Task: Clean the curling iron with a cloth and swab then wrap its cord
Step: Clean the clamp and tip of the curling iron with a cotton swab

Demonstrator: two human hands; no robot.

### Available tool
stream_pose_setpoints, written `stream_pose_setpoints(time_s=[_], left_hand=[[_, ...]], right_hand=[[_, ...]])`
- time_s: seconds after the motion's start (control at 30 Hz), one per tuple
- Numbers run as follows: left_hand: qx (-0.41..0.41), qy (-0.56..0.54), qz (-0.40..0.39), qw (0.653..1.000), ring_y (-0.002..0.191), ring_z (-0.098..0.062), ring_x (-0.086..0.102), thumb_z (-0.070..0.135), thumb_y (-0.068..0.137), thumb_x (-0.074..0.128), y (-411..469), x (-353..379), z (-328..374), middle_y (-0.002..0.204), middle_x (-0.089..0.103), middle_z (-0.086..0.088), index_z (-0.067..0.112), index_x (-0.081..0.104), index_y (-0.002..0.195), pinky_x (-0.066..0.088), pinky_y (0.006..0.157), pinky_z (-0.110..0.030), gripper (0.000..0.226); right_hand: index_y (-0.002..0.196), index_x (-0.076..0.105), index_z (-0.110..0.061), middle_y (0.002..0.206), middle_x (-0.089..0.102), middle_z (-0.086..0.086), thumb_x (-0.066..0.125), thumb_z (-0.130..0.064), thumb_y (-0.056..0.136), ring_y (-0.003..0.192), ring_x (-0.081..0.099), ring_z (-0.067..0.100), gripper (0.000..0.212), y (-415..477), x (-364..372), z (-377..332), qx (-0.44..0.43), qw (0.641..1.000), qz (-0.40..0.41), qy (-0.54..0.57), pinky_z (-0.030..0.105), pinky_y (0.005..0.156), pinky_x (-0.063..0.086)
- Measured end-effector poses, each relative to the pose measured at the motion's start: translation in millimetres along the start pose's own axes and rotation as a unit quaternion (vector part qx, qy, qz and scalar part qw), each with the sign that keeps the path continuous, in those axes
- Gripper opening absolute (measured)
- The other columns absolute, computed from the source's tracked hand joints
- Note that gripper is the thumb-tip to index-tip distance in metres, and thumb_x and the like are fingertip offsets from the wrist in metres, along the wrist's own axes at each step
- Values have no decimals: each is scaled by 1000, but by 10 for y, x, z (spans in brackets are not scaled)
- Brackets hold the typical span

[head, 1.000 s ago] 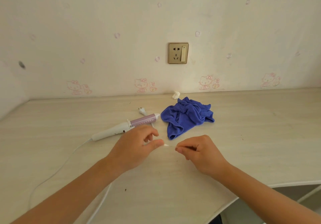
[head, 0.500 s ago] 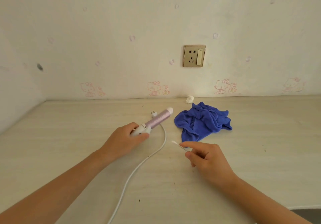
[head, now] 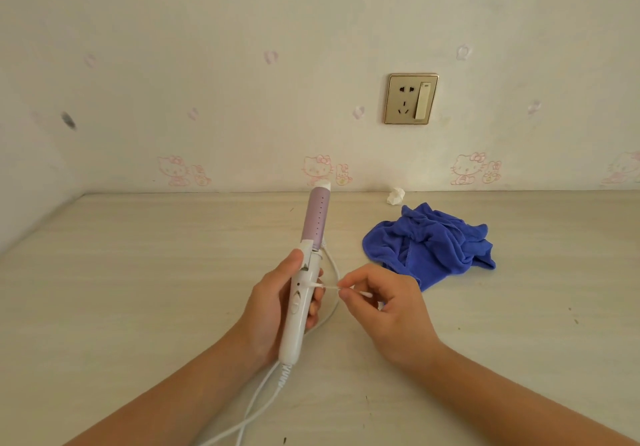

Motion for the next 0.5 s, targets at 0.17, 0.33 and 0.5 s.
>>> stream_pose_setpoints(time_s=[0.17, 0.33, 0.5], left_hand=[[6, -14, -30, 999, 57, -20, 53, 58, 82, 64, 189, 36, -16, 75, 60, -15, 5, 70, 96, 45, 48, -28, 55], [37, -3, -31, 999, 55, -20, 53, 58, 90, 54, 363, 38, 26, 76, 60, -15, 6, 73, 96, 46, 46, -29, 56], [47, 24, -52, 997, 55, -22, 54, 60, 92, 50, 370, 61, 15, 76, 61, -18, 4, 71, 101, 47, 47, -29, 60]], right_hand=[[85, 72, -17, 55, 54, -1, 70, -10, 90, 46, 42, 12, 8, 241, 26, 112, -24, 999, -23, -27, 25, 47, 36], [95, 75, -19, 55, 49, 1, 68, -9, 90, 50, 40, 4, 13, 476, -91, 191, -35, 998, -24, -40, 18, 52, 36], [101, 77, -21, 54, 47, 1, 66, -11, 89, 49, 39, 6, 20, 447, -109, 163, -41, 997, -49, -32, 19, 52, 37]])
Point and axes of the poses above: each hand's wrist, its own y-axis towards the middle knuckle, its own x-axis out of the palm, z = x × y, the point moved 8 cm from there along y, towards the middle knuckle
